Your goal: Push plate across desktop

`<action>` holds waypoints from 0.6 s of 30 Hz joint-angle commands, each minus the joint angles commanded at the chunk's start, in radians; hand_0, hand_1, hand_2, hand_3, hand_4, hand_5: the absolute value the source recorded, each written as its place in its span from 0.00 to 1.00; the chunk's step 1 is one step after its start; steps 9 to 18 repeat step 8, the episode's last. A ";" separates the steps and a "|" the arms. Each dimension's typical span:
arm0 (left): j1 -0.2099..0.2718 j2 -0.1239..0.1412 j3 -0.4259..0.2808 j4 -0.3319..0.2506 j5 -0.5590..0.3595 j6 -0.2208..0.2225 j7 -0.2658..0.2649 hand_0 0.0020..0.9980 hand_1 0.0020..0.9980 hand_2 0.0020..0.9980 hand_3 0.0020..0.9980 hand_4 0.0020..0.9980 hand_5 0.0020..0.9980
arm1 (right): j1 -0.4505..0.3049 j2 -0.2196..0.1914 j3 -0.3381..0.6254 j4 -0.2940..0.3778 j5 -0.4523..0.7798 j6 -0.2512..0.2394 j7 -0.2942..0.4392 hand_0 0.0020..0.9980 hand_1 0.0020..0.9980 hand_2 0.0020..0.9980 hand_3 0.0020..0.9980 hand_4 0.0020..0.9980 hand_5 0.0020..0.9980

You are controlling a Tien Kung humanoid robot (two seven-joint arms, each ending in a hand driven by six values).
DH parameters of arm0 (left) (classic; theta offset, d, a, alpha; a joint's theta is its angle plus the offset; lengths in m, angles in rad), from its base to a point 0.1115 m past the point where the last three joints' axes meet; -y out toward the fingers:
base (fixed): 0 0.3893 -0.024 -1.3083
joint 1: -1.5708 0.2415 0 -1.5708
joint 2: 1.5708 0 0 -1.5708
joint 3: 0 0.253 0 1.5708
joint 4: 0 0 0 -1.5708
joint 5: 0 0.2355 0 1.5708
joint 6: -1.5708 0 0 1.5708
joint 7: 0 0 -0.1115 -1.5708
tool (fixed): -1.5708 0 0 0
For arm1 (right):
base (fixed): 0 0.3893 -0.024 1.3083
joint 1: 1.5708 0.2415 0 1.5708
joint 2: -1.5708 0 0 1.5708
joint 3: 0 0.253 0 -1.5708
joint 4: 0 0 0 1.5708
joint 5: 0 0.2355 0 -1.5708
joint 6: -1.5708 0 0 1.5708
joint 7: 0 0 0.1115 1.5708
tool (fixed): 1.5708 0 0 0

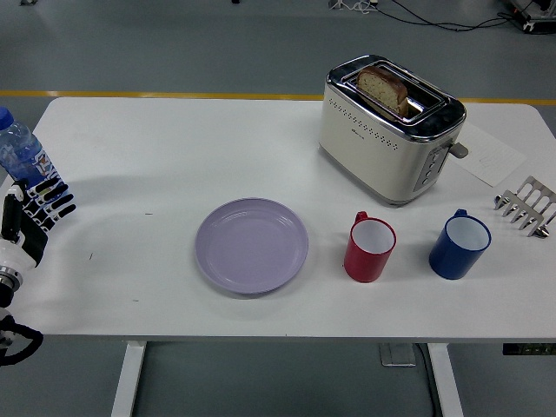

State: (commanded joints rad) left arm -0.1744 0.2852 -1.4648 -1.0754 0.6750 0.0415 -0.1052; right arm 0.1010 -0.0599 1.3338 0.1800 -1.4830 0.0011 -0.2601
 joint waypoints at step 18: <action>0.007 0.002 0.009 -0.009 0.012 -0.022 0.006 0.66 0.67 0.66 0.61 0.49 1.00 | -0.005 -0.001 0.001 0.000 -0.003 -0.001 -0.001 0.71 0.71 0.71 0.62 0.52 0.23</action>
